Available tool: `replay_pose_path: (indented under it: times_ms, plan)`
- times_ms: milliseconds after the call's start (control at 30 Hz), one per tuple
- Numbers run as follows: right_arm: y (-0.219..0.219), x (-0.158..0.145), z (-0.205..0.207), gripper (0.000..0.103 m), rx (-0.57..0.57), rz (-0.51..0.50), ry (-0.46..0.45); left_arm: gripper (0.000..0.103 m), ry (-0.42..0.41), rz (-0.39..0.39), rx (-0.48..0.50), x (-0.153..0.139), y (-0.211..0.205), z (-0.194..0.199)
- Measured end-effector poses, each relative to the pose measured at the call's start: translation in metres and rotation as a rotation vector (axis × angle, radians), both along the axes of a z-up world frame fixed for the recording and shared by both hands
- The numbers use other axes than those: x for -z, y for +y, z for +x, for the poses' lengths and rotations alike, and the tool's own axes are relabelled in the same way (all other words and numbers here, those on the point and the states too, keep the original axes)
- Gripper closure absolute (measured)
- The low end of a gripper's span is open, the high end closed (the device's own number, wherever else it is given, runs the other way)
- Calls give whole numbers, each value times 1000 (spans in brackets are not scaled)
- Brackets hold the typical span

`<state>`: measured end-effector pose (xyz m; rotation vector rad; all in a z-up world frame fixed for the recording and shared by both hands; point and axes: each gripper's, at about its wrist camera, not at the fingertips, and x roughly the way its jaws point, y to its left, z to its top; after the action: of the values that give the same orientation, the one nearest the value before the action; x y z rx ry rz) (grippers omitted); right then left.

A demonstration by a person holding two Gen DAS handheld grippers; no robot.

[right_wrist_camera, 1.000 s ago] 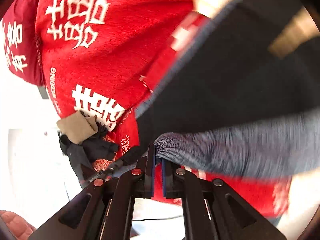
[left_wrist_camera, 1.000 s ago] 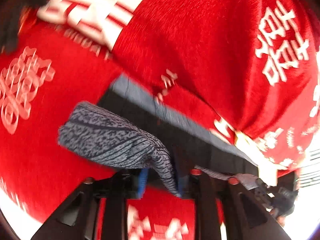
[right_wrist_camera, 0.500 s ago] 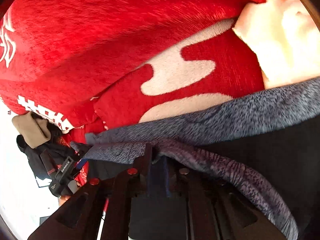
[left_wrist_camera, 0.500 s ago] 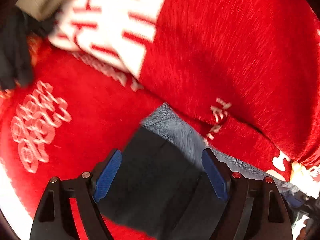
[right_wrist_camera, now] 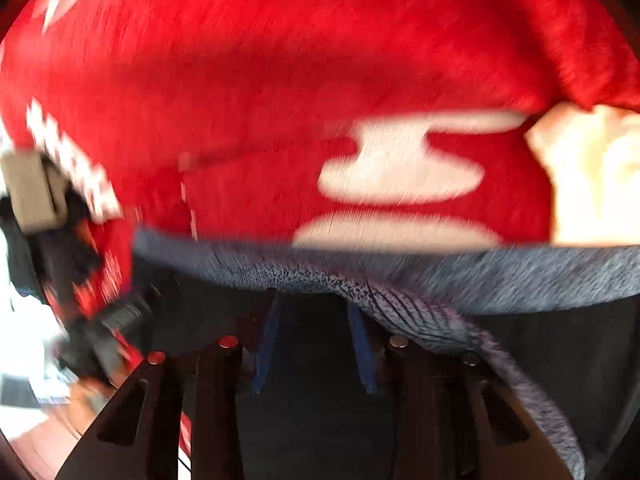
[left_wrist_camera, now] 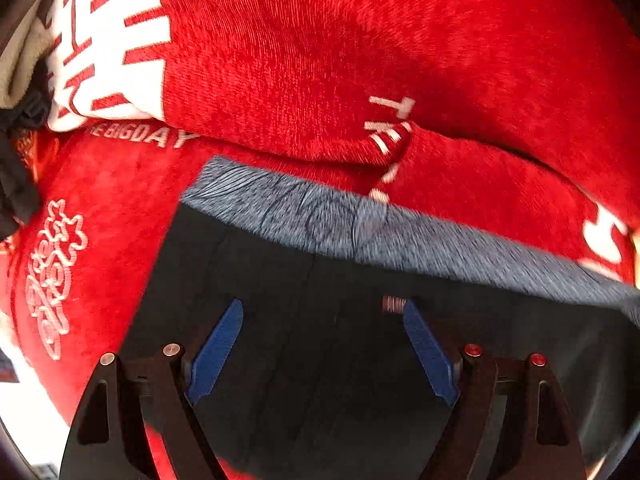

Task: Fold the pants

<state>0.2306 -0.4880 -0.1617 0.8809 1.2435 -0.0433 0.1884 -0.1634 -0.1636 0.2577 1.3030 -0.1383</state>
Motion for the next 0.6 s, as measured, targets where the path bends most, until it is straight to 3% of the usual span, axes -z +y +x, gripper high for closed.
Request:
replay_pose_path:
  times_ms: [100,167,233,400,600]
  plan:
    - [-30,-26,-32,62,137,82,-72,19,-27,47,92,-34,1,-25]
    - [-42,-43,-63,50,161,88,-101,19,-10,38,148,-51,-4,-45]
    - [-49,-55,-98,46,180,111,-96,19,21,15,201,-60,-12,-67]
    - [-56,-69,-200,46,263,101,-27,19,96,-56,364,-66,-63,-117]
    - [-55,-67,-345,46,489,47,158,19,133,-139,537,-59,-135,-169]
